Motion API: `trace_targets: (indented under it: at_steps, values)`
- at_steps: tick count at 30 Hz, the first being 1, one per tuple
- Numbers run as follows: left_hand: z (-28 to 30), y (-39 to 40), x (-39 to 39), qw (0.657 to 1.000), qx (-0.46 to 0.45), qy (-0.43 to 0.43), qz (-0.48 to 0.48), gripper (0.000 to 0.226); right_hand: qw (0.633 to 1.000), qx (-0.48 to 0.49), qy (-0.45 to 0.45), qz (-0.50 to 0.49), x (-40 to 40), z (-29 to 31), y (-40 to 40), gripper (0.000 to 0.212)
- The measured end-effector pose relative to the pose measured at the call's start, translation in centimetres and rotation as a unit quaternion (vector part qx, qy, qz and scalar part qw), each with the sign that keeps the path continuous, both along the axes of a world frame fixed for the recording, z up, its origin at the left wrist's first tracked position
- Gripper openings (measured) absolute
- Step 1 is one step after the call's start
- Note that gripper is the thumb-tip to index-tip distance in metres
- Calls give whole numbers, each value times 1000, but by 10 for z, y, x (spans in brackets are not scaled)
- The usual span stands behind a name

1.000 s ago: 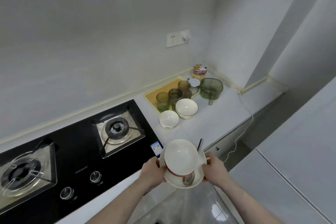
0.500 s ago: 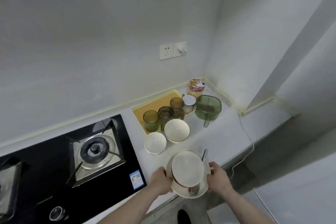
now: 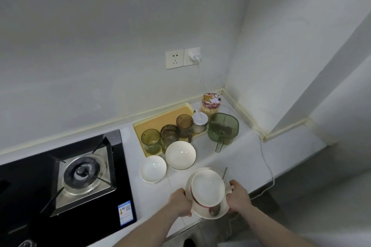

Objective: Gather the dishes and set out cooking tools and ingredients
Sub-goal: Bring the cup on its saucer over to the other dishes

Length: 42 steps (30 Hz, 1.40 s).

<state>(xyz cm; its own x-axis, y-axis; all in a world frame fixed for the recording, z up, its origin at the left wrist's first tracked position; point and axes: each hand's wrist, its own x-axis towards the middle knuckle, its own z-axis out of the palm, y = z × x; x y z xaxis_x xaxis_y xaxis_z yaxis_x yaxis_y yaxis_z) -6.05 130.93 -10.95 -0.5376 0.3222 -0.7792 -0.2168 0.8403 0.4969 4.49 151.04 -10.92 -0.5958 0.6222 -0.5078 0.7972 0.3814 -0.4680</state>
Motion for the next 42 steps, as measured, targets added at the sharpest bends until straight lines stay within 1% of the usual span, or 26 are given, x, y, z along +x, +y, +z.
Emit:
trace_targets:
  at_steps: [3,5,9,14,18,23,25,31,33,38,42]
  values:
    - [-15,8,-3,1000,-7,-6,-2,45,1000,1,-14,7,-9,-2,9,14]
    - [-22,12,-6,1000,-8,-5,-3,47,1000,-7,-17,1,-14,-6,15,12]
    - [-11,21,-10,999,11,-20,25,50,1000,-15,-20,-1,-21,-19,29,13]
    - [-4,35,-15,996,44,-48,54,56,1000,-3,-8,-15,-30,-10,35,12]
    - [-19,41,-25,996,55,-56,46,74,1000,-7,-12,-27,-34,-9,43,12]
    - [16,47,-23,990,96,-75,64,73,999,-11,-14,-45,-39,-6,49,14]
    - [18,47,-24,989,110,-77,64,72,998,-17,-17,-53,-41,-8,51,13]
    - [12,33,-27,990,116,-55,61,82,994,-44,-3,-97,-53,-10,54,13]
    - [16,29,-25,992,107,-39,48,78,992,-57,5,-114,-57,-8,56,14]
    - [23,22,-23,995,85,43,1,60,977,-106,28,-183,-70,-7,60,19]
    - [26,13,-24,994,79,80,5,59,960,-143,54,-236,-79,-7,62,23]
